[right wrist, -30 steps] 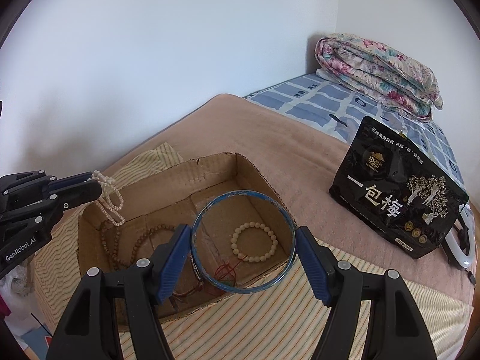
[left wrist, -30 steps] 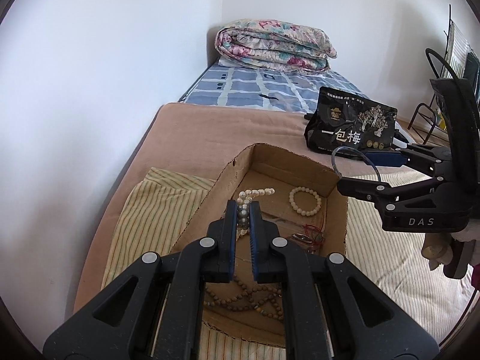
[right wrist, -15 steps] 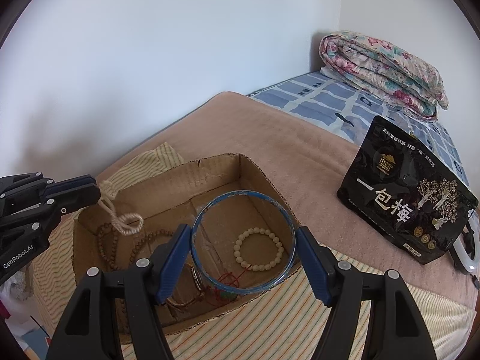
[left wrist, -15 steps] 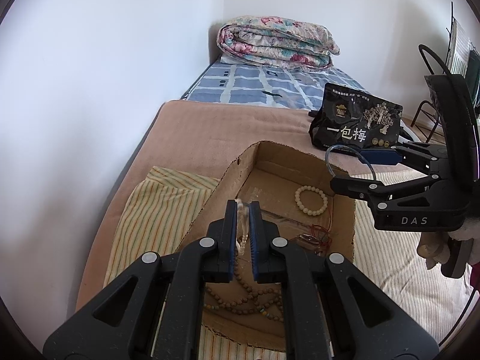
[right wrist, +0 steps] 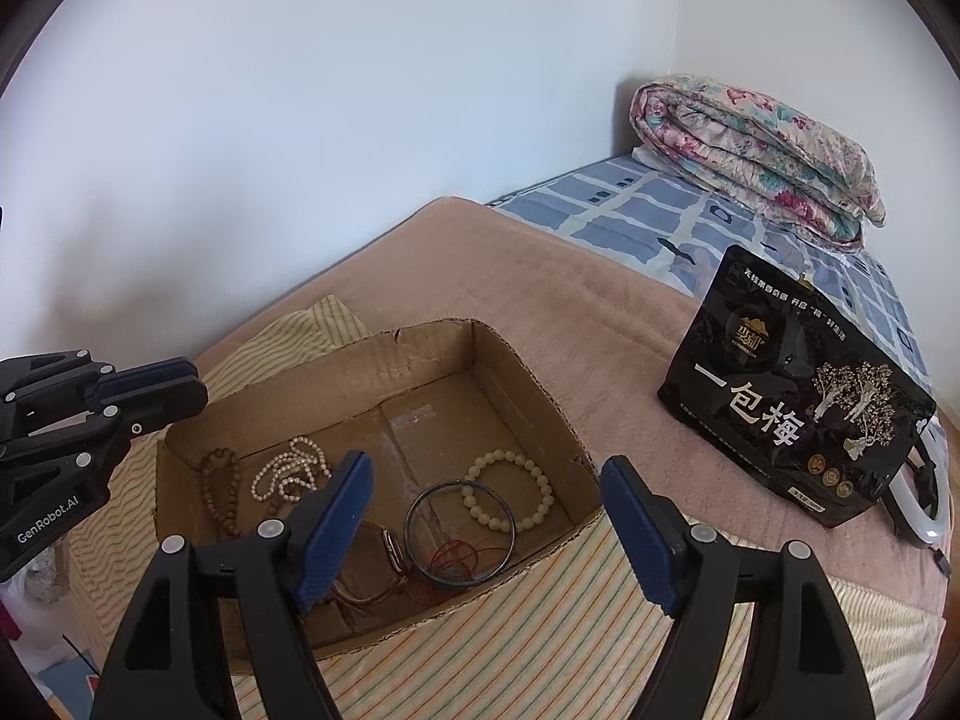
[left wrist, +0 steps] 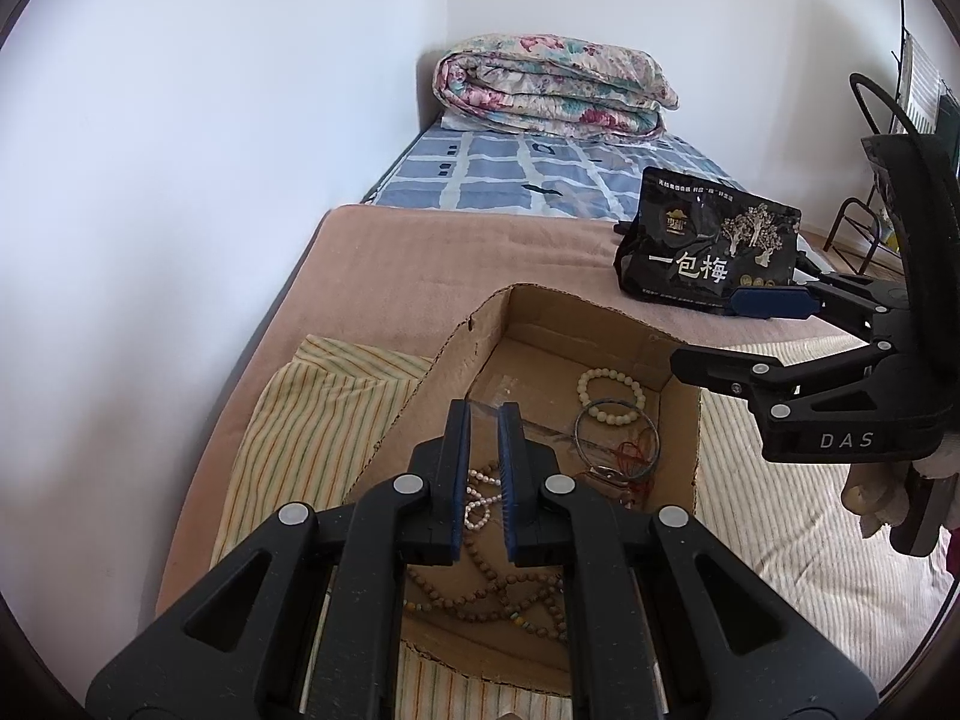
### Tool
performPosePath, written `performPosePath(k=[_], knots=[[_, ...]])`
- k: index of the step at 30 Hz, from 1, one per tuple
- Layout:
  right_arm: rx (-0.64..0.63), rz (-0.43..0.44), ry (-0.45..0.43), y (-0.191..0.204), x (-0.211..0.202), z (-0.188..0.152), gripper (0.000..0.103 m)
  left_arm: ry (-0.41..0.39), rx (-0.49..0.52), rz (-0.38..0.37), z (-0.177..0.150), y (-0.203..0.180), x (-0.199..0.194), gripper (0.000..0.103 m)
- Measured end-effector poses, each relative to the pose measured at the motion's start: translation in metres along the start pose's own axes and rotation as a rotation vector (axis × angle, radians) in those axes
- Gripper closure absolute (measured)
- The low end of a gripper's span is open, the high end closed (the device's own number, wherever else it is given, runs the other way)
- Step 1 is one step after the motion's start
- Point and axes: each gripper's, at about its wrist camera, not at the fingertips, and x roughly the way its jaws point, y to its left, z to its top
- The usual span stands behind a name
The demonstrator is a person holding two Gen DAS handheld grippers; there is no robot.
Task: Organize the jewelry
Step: 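Open the left tool to drop the pearl necklace into the box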
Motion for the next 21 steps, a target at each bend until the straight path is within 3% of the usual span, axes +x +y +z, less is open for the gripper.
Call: performPosePath(k=[21], knots=[[0.034, -0.018, -0.1, -0.004, -0.09, -0.013, 0.023, -0.093, 0.036, 0.012, 0.006, -0.034, -0.08, 0.096]])
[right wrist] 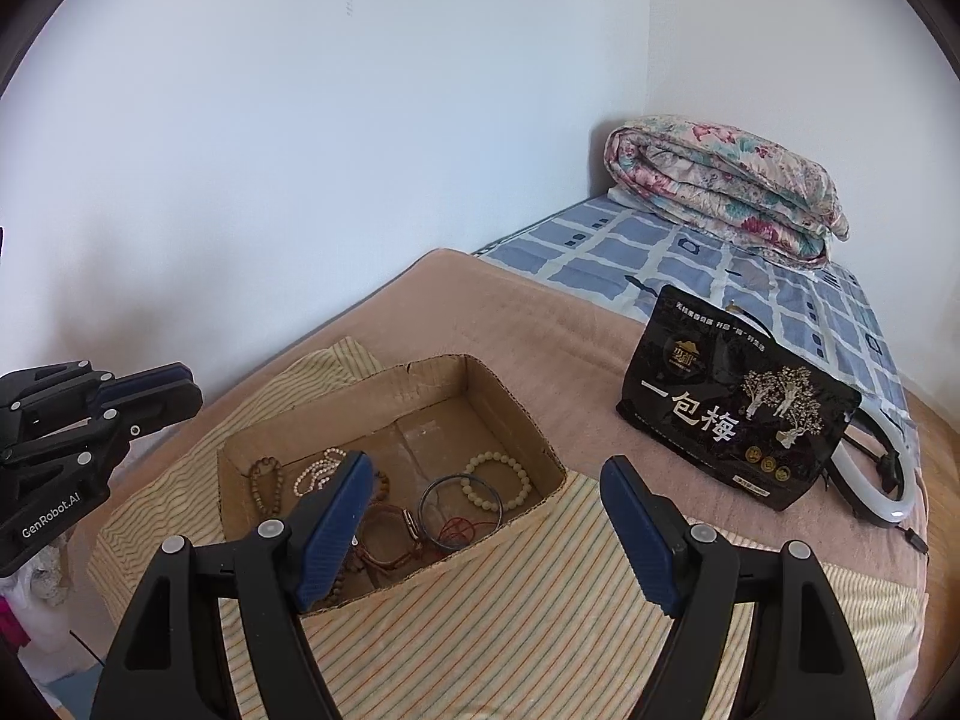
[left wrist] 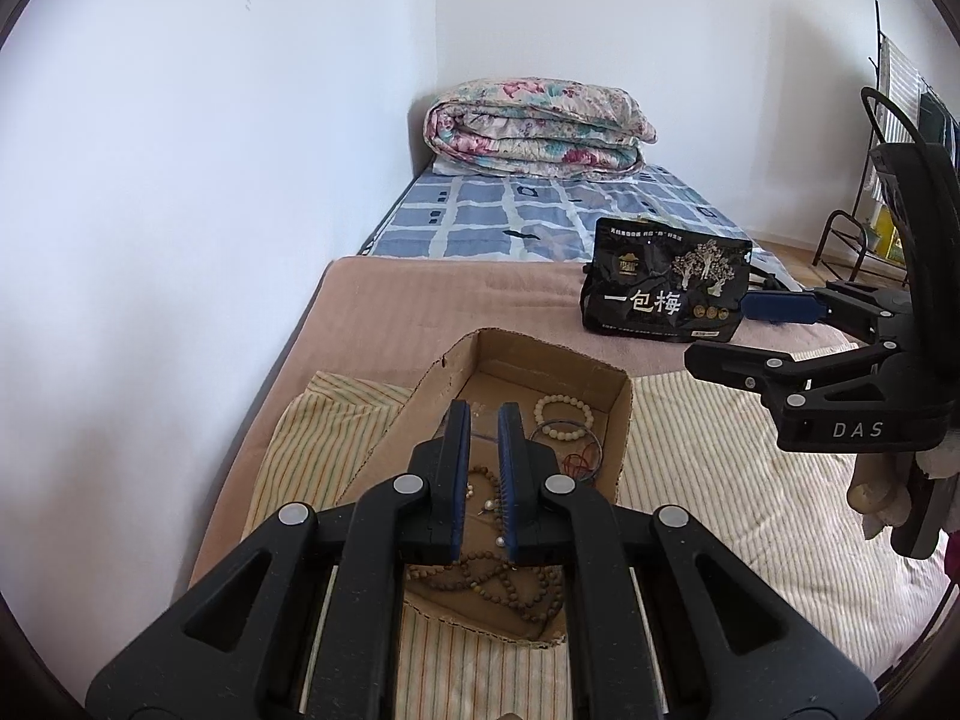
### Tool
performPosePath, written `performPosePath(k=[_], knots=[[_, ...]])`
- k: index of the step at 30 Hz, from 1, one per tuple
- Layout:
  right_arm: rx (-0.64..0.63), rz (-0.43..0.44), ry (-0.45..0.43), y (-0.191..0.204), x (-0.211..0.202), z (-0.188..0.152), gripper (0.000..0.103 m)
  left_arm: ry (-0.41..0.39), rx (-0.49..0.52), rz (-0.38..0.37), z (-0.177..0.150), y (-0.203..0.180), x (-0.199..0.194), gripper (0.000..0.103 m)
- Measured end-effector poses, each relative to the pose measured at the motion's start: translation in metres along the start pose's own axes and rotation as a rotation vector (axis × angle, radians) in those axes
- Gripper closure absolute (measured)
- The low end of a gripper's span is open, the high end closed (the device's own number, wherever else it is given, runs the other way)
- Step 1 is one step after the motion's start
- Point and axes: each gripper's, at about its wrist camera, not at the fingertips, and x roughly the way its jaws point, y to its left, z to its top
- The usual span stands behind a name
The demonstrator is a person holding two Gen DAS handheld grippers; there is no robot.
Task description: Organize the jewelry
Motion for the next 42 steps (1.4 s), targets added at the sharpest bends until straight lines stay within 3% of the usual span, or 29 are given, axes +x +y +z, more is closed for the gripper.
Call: performPosePath(k=[12, 14, 16, 20, 24, 27, 31, 37, 42], knots=[[0.063, -0.036, -0.078, -0.011, -0.068, -0.023, 0.019, -0.065, 0.048, 0.018, -0.005, -0.033, -0.061, 0.096], [0.078, -0.042, -0.09, -0.014, -0.078, -0.029, 0.017, -0.073, 0.057, 0.023, -0.008, -0.038, -0.07, 0.089], [0.088, -0.051, -0.101, -0.016, -0.087, -0.034, 0.016, -0.087, 0.061, 0.025, -0.012, -0.042, -0.078, 0.06], [0.105, -0.076, -0.135, -0.02, -0.102, -0.04, 0.008, -0.106, 0.073, 0.04, -0.02, -0.049, -0.092, 0.056], [0.126, -0.091, -0.161, -0.023, -0.111, -0.045, 0.0, -0.122, 0.066, 0.059, -0.029, -0.054, -0.103, 0.031], [0.116, -0.102, -0.161, -0.022, -0.112, -0.048, 0.0, -0.129, 0.053, 0.065, -0.034, -0.055, -0.111, 0.028], [0.079, -0.117, -0.152, -0.016, -0.112, -0.052, 0.0, -0.146, 0.042, 0.085, -0.04, -0.057, -0.121, 0.014], [0.063, -0.126, -0.166, -0.012, -0.122, -0.057, 0.0, -0.172, 0.034, 0.121, -0.046, -0.062, -0.136, 0.001], [0.069, -0.136, -0.17, -0.014, -0.127, -0.06, 0.0, -0.159, 0.034, 0.142, -0.049, -0.067, -0.143, 0.001]])
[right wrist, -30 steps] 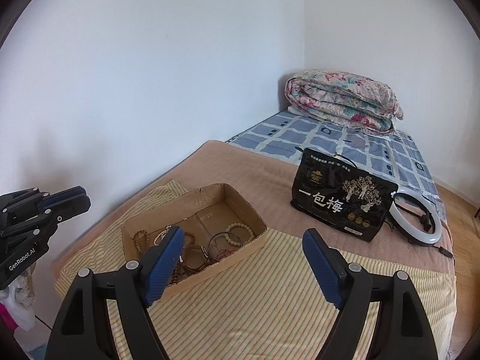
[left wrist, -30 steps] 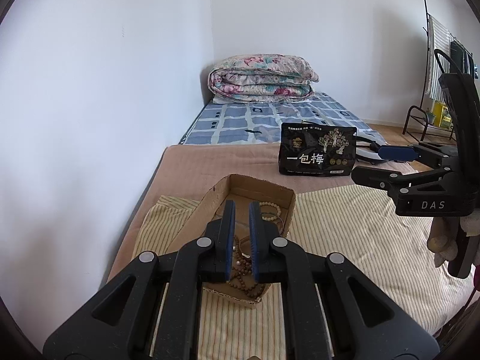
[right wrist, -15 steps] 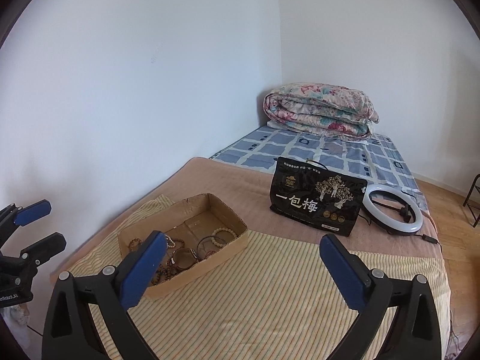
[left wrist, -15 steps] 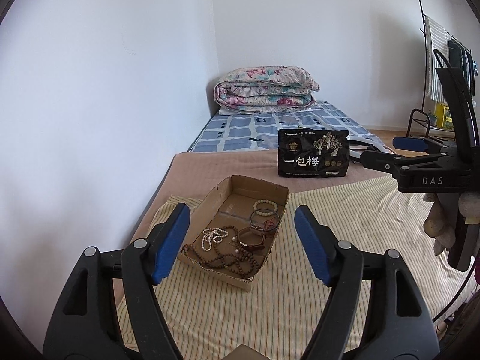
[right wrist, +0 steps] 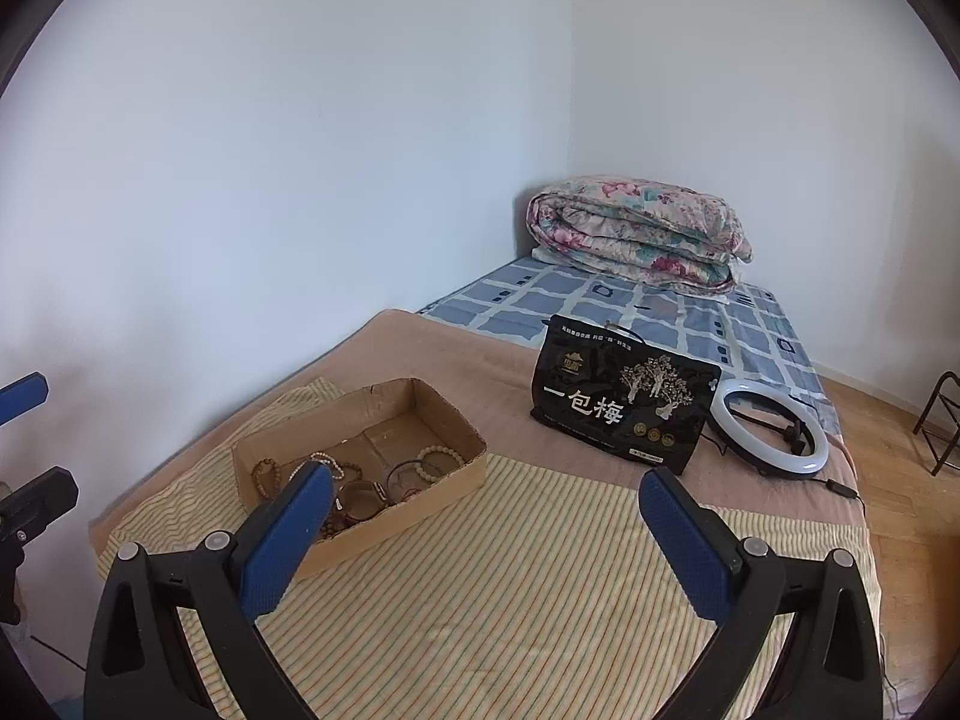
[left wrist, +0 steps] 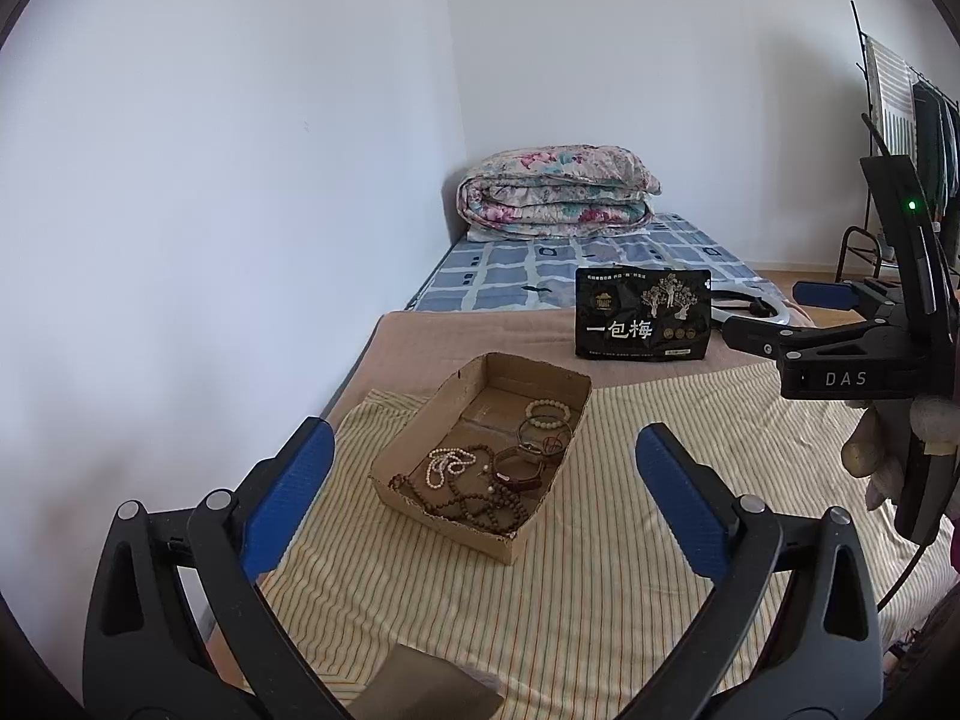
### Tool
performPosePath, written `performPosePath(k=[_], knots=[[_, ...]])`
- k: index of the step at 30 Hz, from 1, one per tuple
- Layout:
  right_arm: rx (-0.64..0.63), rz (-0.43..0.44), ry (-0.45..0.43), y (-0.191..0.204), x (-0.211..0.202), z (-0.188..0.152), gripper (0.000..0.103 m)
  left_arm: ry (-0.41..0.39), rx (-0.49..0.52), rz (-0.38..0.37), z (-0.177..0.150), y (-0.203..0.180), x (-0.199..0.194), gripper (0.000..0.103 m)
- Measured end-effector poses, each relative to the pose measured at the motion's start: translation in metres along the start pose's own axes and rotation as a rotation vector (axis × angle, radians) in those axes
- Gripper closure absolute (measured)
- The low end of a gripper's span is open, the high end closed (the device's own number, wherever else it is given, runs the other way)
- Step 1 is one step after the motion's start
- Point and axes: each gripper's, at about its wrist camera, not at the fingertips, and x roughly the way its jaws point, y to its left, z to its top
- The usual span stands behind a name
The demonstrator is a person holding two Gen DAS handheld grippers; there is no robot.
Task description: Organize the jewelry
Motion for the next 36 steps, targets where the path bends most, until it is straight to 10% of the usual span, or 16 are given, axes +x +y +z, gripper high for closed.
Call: performPosePath(k=[36], knots=[[0.014, -0.028, -0.004, -0.008, -0.012, -0.007, 0.0, -0.005, -0.067, 0.049, -0.007, 0.007, -0.02, 0.0]])
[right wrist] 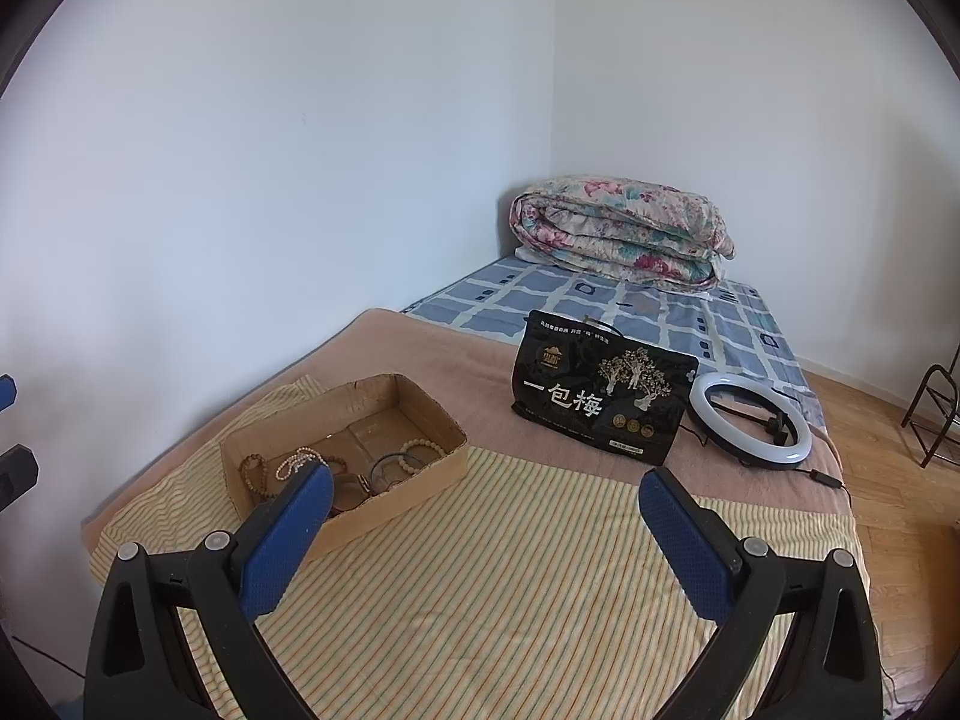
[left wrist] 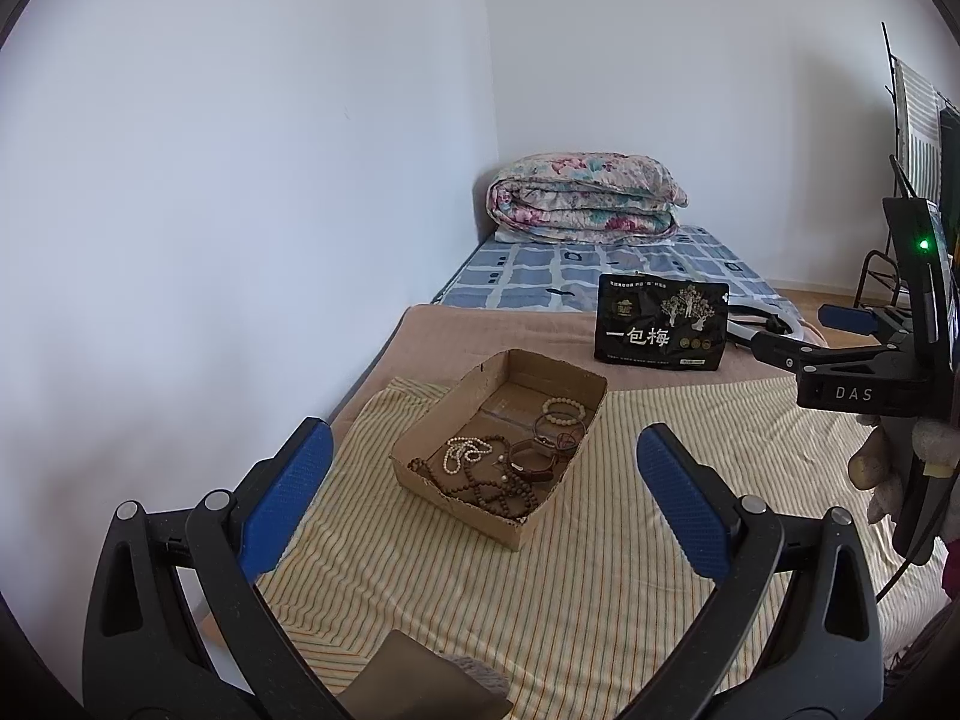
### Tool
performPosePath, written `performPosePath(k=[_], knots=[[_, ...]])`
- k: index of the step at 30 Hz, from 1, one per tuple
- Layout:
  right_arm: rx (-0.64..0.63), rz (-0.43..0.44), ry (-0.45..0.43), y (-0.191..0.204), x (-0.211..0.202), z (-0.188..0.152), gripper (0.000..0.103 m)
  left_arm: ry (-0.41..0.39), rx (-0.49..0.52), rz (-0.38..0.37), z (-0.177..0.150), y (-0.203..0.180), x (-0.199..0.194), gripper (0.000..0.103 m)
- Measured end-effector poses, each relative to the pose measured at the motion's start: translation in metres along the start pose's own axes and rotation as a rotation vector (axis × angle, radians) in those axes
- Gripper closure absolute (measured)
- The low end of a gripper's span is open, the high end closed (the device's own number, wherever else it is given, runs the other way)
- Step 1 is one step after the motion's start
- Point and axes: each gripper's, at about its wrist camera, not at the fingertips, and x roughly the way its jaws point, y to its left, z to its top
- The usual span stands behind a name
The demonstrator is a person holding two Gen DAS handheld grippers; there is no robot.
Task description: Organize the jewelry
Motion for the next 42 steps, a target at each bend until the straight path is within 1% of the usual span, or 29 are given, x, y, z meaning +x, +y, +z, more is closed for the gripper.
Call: performPosePath(k=[42], knots=[[0.0, 0.008, 0.006, 0.0002, -0.0014, -0.0047, 0.0, 0.007, 0.001, -0.01, 0.0027, -0.0037, -0.0039, 0.0]])
